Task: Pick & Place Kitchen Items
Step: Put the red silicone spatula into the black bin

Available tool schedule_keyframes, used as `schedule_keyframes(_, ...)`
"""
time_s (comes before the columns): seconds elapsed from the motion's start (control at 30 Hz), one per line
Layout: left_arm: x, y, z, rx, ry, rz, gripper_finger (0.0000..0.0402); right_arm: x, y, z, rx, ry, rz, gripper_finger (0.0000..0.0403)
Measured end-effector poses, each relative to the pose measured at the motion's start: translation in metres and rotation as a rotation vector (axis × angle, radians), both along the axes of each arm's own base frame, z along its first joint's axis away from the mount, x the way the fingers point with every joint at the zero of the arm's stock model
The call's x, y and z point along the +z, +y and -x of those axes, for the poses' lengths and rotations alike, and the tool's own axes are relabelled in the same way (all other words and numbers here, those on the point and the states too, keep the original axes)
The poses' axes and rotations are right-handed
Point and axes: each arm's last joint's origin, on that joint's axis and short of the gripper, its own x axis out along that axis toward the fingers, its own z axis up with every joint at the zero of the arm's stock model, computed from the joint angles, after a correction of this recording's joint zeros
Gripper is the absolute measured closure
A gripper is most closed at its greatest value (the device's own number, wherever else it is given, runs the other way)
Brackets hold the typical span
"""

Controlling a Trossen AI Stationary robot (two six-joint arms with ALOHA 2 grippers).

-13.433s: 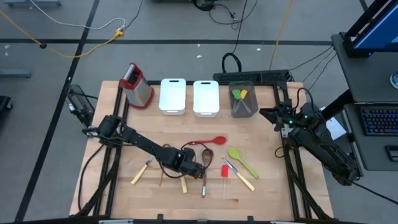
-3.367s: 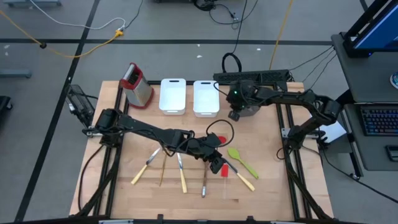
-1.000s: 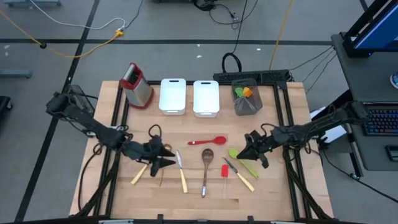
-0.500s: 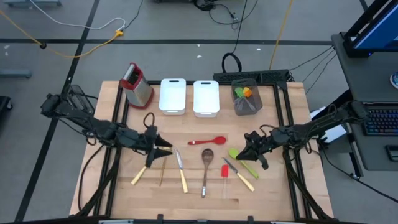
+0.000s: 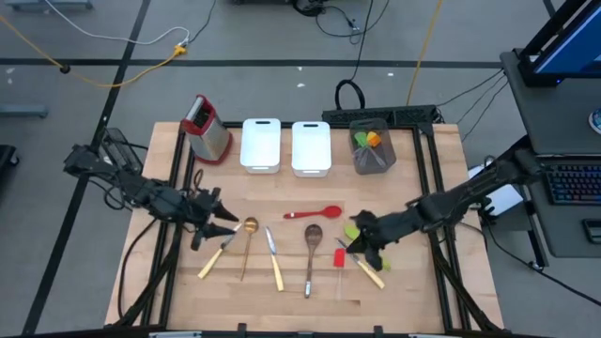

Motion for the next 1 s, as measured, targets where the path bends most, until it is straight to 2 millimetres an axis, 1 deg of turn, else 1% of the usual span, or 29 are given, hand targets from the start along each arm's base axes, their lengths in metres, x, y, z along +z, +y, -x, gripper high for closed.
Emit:
schedule_keyframes(0.07, -0.007, 0.001, 0.008, -0.053, -0.016, 0.013, 0.0210, -0.003, 0.010, -0.011, -0.026, 0.057, -0.037, 0.0403)
schedule_keyframes(0.13, -0.008, 0.001, 0.015, -0.096, -0.035, 0.028, 0.0210, -0.008, 0.017, -0.019, -0.069, 0.159, -0.059, 0.0403)
schedule_keyframes(0.2, -0.012, 0.002, 0.021, -0.140, -0.018, 0.026, 0.0210, -0.010, 0.025, -0.029, -0.121, 0.249, -0.091, 0.0403)
schedule_keyframes(0.33, -0.013, 0.003, 0.032, -0.207, -0.015, 0.020, 0.0210, -0.012, 0.039, -0.043, -0.218, 0.423, -0.151, 0.0403)
schedule_keyframes(0.43, -0.012, 0.004, 0.036, -0.238, -0.023, 0.027, 0.0210, -0.013, 0.047, -0.054, -0.337, 0.516, -0.229, 0.0403)
schedule_keyframes(0.5, -0.011, 0.003, 0.038, -0.268, -0.029, 0.030, 0.0210, -0.014, 0.053, -0.064, -0.393, 0.556, -0.317, 0.0403)
schedule_keyframes(0.63, -0.012, 0.001, 0.040, -0.324, -0.025, 0.011, 0.0210, -0.028, 0.065, -0.078, -0.475, 0.694, -0.458, 0.0403)
schedule_keyframes(0.77, -0.013, 0.000, 0.041, -0.348, -0.028, -0.001, 0.0210, -0.049, 0.073, -0.082, -0.523, 0.871, -0.534, 0.0403)
schedule_keyframes(0.87, -0.013, -0.001, 0.041, -0.371, -0.031, -0.002, 0.0210, -0.055, 0.075, -0.083, -0.533, 0.885, -0.534, 0.0403)
schedule_keyframes(1.0, -0.013, -0.002, 0.042, -0.388, -0.035, -0.011, 0.0210, -0.054, 0.074, -0.084, -0.528, 0.861, -0.522, 0.0392)
